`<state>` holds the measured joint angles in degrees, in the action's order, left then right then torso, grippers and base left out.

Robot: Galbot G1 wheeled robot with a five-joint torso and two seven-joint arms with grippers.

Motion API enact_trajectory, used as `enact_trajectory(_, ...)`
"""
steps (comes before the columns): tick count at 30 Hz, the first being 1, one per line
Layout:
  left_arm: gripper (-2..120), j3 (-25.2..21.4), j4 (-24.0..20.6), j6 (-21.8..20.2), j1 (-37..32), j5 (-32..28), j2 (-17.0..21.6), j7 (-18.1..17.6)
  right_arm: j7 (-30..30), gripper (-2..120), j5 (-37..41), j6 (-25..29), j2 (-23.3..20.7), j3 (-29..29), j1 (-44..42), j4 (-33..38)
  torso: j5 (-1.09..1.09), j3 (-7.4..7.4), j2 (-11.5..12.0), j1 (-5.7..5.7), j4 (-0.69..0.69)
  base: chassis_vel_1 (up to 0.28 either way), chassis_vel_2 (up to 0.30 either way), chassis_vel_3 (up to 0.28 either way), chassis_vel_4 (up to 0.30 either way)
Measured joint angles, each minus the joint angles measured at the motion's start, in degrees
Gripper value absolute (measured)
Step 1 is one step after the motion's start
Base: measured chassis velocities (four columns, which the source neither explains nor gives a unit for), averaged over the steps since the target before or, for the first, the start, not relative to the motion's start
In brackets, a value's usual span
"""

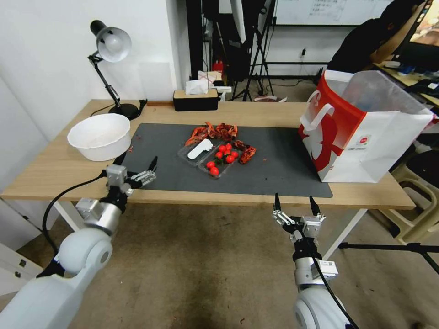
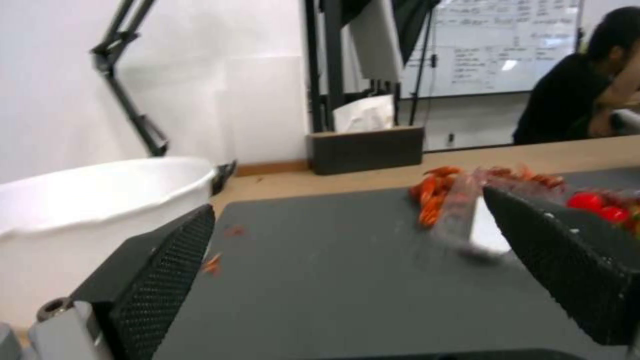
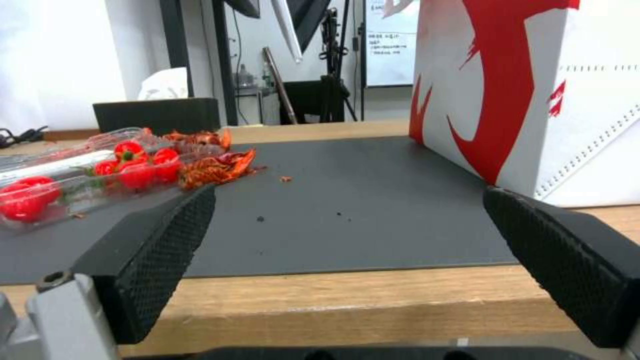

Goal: Pick up the trash from the table and place it into the takeout bag.

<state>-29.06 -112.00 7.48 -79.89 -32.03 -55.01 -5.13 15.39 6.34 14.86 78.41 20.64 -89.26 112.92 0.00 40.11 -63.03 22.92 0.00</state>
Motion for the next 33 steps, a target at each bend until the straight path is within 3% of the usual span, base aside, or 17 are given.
enact_trajectory(17,100,-5.28,1.54,8.06,-10.91,5.59,-5.87,2.21,0.03,100,-0.49,0.09,0.51,0.0,-0.39,-0.13,-0.01,0.0,0.01,0.0,0.0,0.0,0.0,0.0,0.0)
enact_trajectory(33,100,-5.15,2.16,9.09,-10.72,6.55,-6.38,2.38,0.07,100,-0.95,0.28,0.68,-0.05,-0.76,-0.23,0.0,0.0,0.01,0.0,0.0,0.0,0.0,0.0,0.0)
